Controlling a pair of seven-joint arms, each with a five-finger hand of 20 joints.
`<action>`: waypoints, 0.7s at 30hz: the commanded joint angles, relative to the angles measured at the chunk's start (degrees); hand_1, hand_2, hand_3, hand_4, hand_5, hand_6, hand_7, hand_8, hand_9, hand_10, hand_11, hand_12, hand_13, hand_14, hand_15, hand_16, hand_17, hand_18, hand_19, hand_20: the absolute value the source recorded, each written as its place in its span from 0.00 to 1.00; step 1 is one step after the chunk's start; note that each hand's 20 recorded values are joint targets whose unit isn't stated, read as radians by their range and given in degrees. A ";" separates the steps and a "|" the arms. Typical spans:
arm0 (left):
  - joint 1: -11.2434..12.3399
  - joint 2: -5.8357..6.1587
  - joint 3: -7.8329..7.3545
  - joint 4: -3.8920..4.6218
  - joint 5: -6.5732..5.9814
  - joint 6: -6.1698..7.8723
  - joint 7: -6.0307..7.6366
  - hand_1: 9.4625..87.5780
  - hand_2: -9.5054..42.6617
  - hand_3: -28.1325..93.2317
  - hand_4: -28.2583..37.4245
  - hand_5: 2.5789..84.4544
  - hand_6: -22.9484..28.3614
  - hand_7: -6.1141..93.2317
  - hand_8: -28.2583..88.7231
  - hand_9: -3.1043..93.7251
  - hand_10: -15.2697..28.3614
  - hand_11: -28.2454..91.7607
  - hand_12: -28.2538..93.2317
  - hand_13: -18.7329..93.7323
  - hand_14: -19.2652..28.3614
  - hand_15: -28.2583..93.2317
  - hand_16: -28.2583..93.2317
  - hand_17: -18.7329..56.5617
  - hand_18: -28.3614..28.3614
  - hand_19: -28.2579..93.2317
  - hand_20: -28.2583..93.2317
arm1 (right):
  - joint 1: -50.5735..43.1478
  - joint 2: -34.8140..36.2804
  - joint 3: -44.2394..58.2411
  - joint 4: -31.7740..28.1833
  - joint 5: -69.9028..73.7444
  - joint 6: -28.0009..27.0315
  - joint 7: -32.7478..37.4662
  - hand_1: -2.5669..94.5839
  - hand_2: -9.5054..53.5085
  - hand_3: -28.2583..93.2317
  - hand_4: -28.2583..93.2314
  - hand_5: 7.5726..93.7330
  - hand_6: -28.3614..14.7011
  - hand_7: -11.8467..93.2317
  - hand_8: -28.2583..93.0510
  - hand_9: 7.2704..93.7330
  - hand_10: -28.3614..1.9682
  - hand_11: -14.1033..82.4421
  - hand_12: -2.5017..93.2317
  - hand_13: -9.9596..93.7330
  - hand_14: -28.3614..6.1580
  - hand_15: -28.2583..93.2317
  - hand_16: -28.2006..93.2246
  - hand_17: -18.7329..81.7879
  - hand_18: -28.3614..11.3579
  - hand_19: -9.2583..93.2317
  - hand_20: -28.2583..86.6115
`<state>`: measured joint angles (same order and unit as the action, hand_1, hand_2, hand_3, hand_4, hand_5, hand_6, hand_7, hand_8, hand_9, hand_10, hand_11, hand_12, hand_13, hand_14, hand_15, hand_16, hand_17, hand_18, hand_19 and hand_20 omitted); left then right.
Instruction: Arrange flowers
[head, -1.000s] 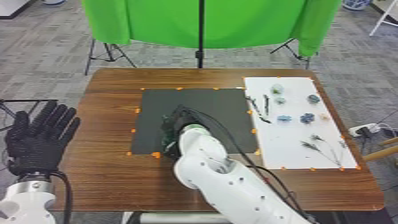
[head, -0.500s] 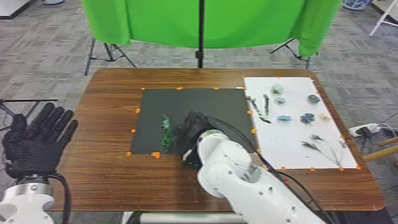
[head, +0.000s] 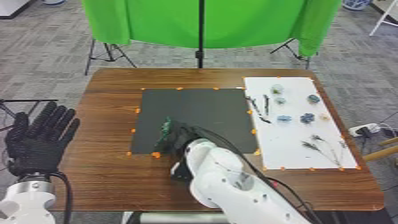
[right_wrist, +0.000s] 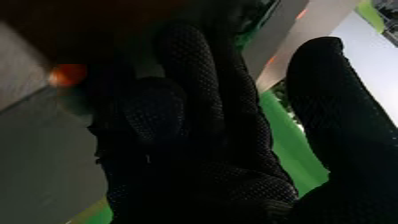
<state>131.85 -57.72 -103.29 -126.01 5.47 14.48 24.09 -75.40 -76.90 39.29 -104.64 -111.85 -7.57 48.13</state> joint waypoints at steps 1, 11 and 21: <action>1.31 -1.25 -0.44 0.17 -0.15 0.15 -0.20 0.23 0.42 0.80 0.00 0.59 0.63 0.16 0.17 0.51 0.67 0.38 0.32 0.52 0.69 0.44 0.21 0.20 0.75 0.52 0.35 | -0.84 0.59 0.42 -1.04 0.44 0.56 0.90 0.39 0.12 0.84 0.04 0.74 0.51 0.20 0.15 0.79 0.30 0.59 0.31 0.73 0.33 0.86 0.49 0.47 0.02 0.90 0.51; 2.25 -2.14 -1.02 -0.02 -0.26 0.07 0.30 0.23 0.41 0.80 0.00 0.59 0.63 0.16 0.17 0.51 0.67 0.38 0.32 0.52 0.69 0.44 0.21 0.20 0.75 0.52 0.35 | -2.10 4.34 9.12 -7.07 1.69 3.65 -0.20 0.38 0.11 0.83 0.04 0.74 0.50 0.20 0.15 0.79 0.30 0.58 0.31 0.74 0.33 0.86 0.49 0.47 0.01 0.91 0.51; 3.31 -2.43 -1.97 -0.58 -0.11 -0.15 1.09 0.23 0.41 0.80 0.00 0.59 0.63 0.16 0.17 0.51 0.67 0.38 0.32 0.52 0.69 0.44 0.21 0.20 0.75 0.52 0.35 | -15.22 16.23 31.09 -16.67 -4.30 -0.26 0.61 0.38 0.09 0.82 0.05 0.70 0.49 0.19 0.15 0.75 0.26 0.41 0.24 0.71 0.34 0.83 0.47 0.47 0.02 0.91 0.50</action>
<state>133.70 -59.50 -104.73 -126.19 5.45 14.46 24.76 -82.00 -70.92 56.47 -117.88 -111.02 -3.98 46.96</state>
